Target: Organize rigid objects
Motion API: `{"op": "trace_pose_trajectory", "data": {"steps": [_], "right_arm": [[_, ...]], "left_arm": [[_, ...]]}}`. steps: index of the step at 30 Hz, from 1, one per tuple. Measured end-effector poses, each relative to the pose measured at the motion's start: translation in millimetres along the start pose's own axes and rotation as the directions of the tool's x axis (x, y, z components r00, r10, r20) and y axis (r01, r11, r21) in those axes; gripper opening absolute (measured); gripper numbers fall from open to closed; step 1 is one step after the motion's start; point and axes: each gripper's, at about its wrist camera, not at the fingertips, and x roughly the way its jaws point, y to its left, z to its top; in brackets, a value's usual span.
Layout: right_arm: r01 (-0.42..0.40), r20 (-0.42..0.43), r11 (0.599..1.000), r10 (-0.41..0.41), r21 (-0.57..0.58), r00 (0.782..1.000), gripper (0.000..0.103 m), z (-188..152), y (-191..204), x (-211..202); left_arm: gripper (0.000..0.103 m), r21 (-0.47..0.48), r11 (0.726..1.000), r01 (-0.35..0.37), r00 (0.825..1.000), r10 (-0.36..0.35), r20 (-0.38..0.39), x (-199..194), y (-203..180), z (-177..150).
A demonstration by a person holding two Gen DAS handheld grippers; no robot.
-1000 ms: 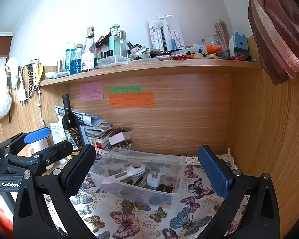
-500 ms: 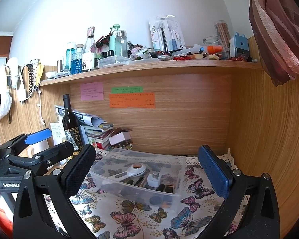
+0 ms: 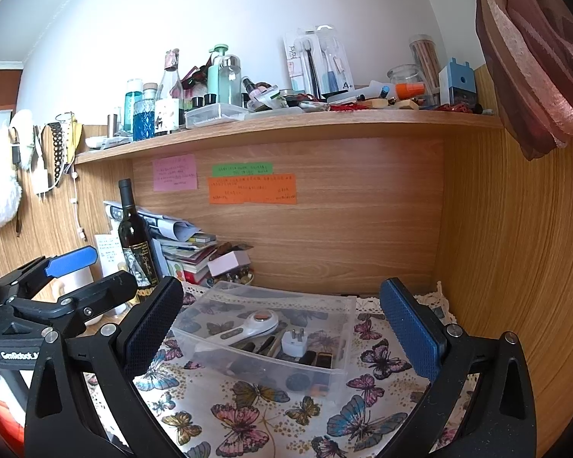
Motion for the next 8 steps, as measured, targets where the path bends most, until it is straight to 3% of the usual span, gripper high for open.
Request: {"op": "trace_pose_trajectory", "data": {"steps": [8], "right_arm": [[-0.001,-0.016,1.000,0.001,0.005,1.000,0.103,-2.2,-5.1,5.3]], "left_arm": [[0.103,-0.026,1.000,0.000,1.000,-0.001,-0.013,5.5,6.9,-0.6]]}}
